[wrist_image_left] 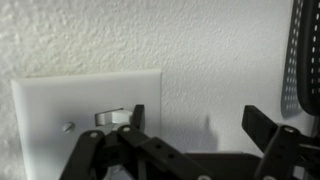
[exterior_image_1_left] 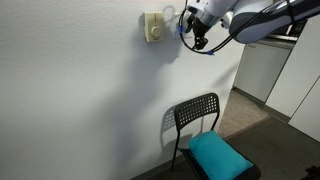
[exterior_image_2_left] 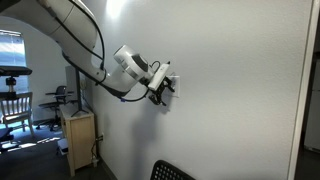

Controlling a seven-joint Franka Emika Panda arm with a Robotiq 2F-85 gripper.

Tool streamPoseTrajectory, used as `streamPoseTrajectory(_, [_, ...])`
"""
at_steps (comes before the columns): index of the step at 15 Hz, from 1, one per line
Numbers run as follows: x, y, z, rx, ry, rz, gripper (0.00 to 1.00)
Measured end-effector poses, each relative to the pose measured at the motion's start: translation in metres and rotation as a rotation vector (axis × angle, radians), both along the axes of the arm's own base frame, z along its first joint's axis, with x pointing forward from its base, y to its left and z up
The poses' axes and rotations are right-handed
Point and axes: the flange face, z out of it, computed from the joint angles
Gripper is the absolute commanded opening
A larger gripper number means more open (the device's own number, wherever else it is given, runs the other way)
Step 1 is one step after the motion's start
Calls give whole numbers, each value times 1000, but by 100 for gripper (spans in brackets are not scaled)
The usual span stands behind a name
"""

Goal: Turn on the light

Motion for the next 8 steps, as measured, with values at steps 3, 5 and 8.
streamPoseTrajectory(3, [-2,3,-3,-20,-24,-10,100])
streamPoseTrajectory(5, [-2,5,-5,-31,-37,-16,100])
streamPoseTrajectory(8, [-3,6,-6,-44,-51,-21,100])
